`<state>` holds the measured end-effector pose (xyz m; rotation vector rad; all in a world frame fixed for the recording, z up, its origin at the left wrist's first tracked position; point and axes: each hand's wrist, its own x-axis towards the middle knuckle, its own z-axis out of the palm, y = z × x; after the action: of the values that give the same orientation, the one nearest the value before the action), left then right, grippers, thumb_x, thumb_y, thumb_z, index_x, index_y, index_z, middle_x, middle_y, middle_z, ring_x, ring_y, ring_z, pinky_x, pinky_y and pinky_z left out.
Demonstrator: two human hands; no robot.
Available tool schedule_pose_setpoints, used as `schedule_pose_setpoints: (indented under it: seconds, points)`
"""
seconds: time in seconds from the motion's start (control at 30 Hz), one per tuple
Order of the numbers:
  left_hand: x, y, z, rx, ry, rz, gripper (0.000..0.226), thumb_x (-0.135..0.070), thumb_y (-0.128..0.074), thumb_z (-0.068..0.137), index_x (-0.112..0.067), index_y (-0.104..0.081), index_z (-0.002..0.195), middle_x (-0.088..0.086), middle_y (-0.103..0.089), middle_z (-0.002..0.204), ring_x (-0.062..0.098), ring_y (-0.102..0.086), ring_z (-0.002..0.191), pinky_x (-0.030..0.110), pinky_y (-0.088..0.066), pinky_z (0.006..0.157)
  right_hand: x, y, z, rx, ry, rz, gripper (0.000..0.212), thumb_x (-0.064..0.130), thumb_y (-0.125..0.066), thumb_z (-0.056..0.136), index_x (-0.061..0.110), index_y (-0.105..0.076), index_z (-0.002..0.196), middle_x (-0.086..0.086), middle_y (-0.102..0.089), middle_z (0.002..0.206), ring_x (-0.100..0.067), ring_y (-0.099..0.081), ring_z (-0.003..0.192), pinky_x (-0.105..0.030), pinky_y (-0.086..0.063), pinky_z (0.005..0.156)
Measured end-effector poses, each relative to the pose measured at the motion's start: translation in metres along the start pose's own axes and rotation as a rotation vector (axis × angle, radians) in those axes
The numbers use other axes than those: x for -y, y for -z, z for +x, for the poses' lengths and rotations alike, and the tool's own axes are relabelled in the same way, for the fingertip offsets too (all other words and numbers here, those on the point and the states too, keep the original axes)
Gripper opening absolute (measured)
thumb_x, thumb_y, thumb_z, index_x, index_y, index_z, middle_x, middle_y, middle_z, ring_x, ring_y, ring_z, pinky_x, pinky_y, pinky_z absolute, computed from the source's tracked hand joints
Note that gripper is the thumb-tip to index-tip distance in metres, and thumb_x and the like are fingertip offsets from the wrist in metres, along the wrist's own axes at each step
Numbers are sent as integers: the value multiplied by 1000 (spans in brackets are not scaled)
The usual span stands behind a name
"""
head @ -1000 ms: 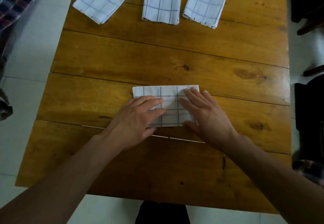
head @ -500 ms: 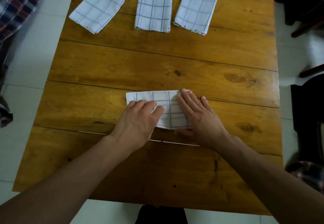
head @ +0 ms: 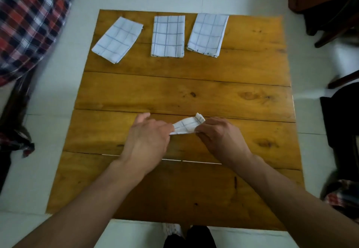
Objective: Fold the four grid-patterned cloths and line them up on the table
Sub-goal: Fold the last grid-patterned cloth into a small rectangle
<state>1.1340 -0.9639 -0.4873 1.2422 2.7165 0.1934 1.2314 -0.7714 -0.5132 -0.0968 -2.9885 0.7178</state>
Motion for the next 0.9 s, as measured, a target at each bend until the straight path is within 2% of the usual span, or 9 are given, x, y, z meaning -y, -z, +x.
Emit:
schedule_pose_setpoints:
  seconds: [0.1,0.2,0.3,0.37,0.43,0.6,0.73,0.83,0.9]
  points:
    - [-14,31,-9,46,-43,107,15,-23,-76,81,-29,-69,93,-10,-67,74,16,-64,72,44,-40,104,23,33,5,6,-3,-28,6,21,-69,89,18,-73,85,-1,-66,78,-24,-63,70,-26,-38,60]
    - [-28,73,-15,-34,-155,134,15,-25,-83,75,-25,-69,80,-8,-60,62,18,-61,62,49,-48,95,50,73,8,-8,42,-49,9,22,-67,88,20,-71,81,0,-64,76,-23,-61,68,-27,-37,60]
    - [-37,119,-21,-146,-200,76,14,-34,-77,81,-24,-71,89,-7,-67,74,18,-65,71,48,-47,95,79,125,4,-41,36,-28,13,21,-64,89,19,-69,78,1,-60,72,-21,-57,63,-25,-31,55]
    - [-41,151,-26,-170,-221,50,17,-39,-65,89,-24,-71,95,-6,-70,83,18,-65,79,47,-43,98,96,161,-4,-73,31,-11,15,24,-61,91,19,-71,81,2,-61,74,-18,-55,61,-27,-35,50]
    - [-45,186,-32,-199,-249,51,15,-34,-61,92,-23,-72,93,-5,-70,82,18,-65,78,47,-43,97,112,196,-15,-94,24,-10,19,26,-57,93,19,-72,83,4,-61,75,-14,-53,62,-32,-43,49]
    - [-54,273,-57,-306,-328,121,4,-18,-72,86,-19,-74,89,-1,-71,76,18,-65,69,47,-48,91,154,278,-44,-117,-14,3,17,27,-58,96,20,-72,88,7,-63,78,-12,-56,68,-36,-51,56]
    - [-61,315,-85,-436,-309,80,3,-17,-72,87,-16,-73,85,0,-70,73,18,-64,67,47,-48,93,181,327,-70,-137,-50,-40,36,43,-42,97,24,-72,89,8,-65,81,-12,-59,73,-37,-52,63]
    - [-73,330,-99,-523,-328,-47,3,-16,-75,85,-15,-72,83,1,-71,72,19,-64,65,48,-51,90,194,357,-93,-144,-45,-88,27,35,-49,99,24,-72,92,9,-67,86,-11,-60,79,-31,-50,69]
    - [-81,333,-100,-524,-346,-98,7,-18,-69,91,-17,-71,84,0,-70,73,19,-63,66,47,-50,91,198,372,-111,-157,-62,-124,19,28,-54,99,22,-71,93,7,-67,87,-12,-60,80,-32,-50,69]
